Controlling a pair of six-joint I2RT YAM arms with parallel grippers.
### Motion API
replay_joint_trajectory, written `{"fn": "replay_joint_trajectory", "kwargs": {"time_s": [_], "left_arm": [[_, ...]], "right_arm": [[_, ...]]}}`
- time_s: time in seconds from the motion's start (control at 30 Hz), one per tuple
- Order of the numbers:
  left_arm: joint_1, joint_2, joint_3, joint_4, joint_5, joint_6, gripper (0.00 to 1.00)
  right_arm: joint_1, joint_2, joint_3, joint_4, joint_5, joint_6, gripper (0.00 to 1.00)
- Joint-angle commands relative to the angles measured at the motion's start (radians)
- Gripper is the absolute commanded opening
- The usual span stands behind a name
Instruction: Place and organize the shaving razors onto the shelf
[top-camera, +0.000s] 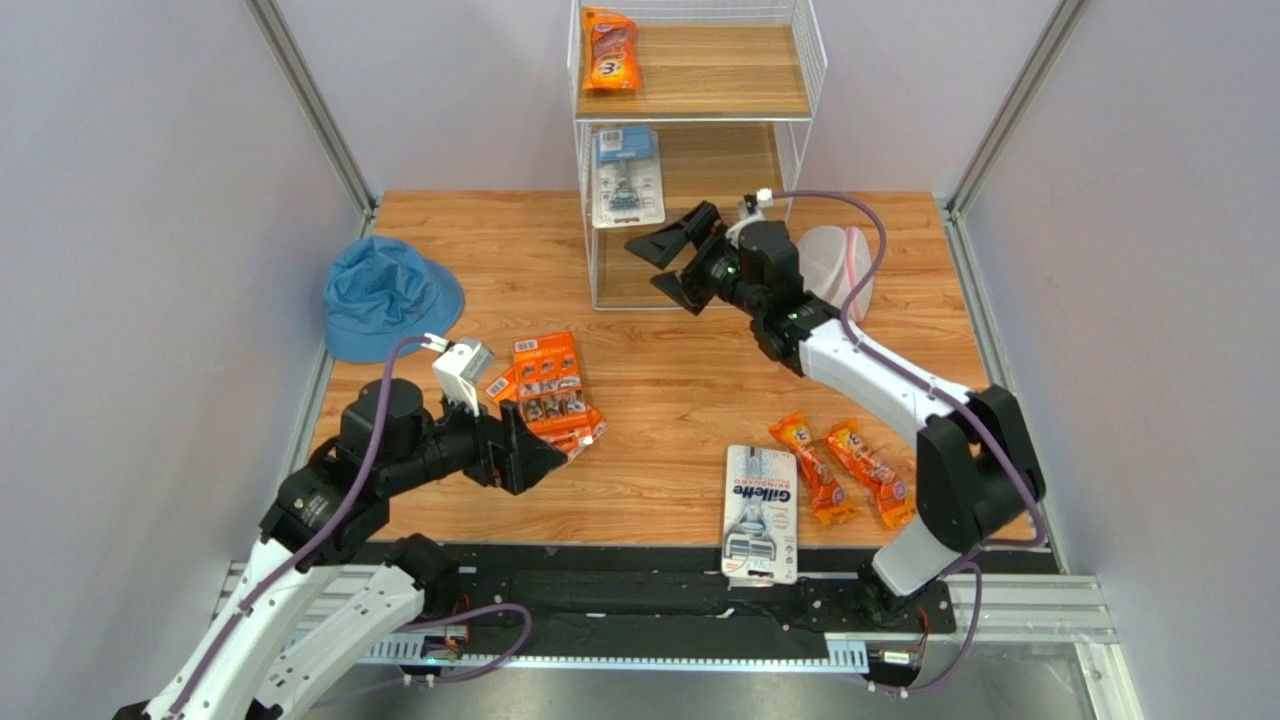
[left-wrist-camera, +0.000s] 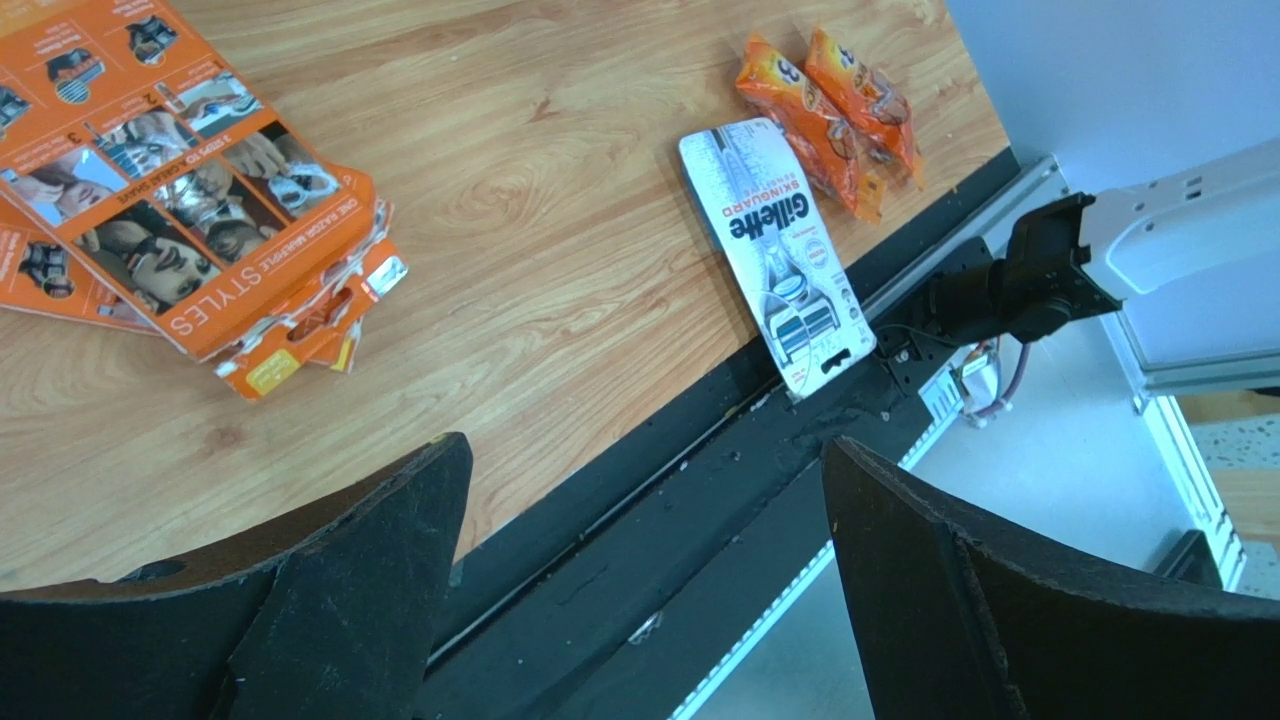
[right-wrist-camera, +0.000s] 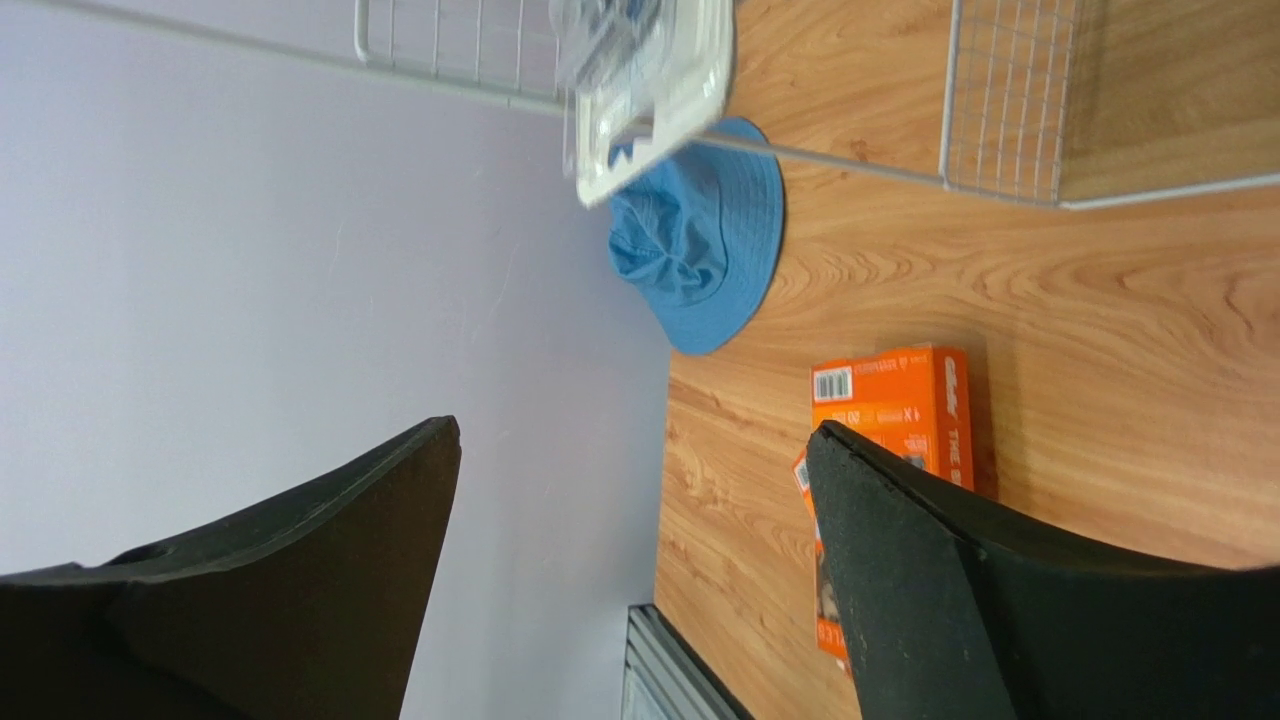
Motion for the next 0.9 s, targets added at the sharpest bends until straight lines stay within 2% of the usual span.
{"fn": "replay_joint_trajectory", "kwargs": {"time_s": [0.0, 0.13, 0.3, 0.57, 0.7, 0.87], "left_arm": [[0.005, 0.048, -0.007, 0.077, 0.048, -0.019, 0.96], [0.005, 0.093, -0.024, 0.132, 0.1, -0.042, 0.96], [0.005, 0.125, -0.053, 0.202, 0.134, -0.068, 0.96], [0.005, 0.144, -0.117, 0.283, 0.174, -0.12, 0.95], [0.0, 0.167, -0.139, 0.318, 0.198, -0.137, 0.95], [-0.081, 0.324, -0.122, 0.44, 0.195, -0.2, 0.93]], "right_arm": [[0.008, -0.168, -0.121, -0.008, 0.001, -0.036, 0.9], [0.01, -0.309, -0.199, -0.134, 0.027, -0.134, 0.9], [0.008, -0.5, -0.267, -0.393, 0.099, -0.243, 0.91], [0.007, -0.838, -0.491, -0.63, 0.145, -0.232, 0.9], [0.007, -0.969, -0.549, -0.743, 0.182, -0.239, 0.9], [0.007, -1.083, -0.582, -0.848, 0.216, -0.233, 0.9]]}}
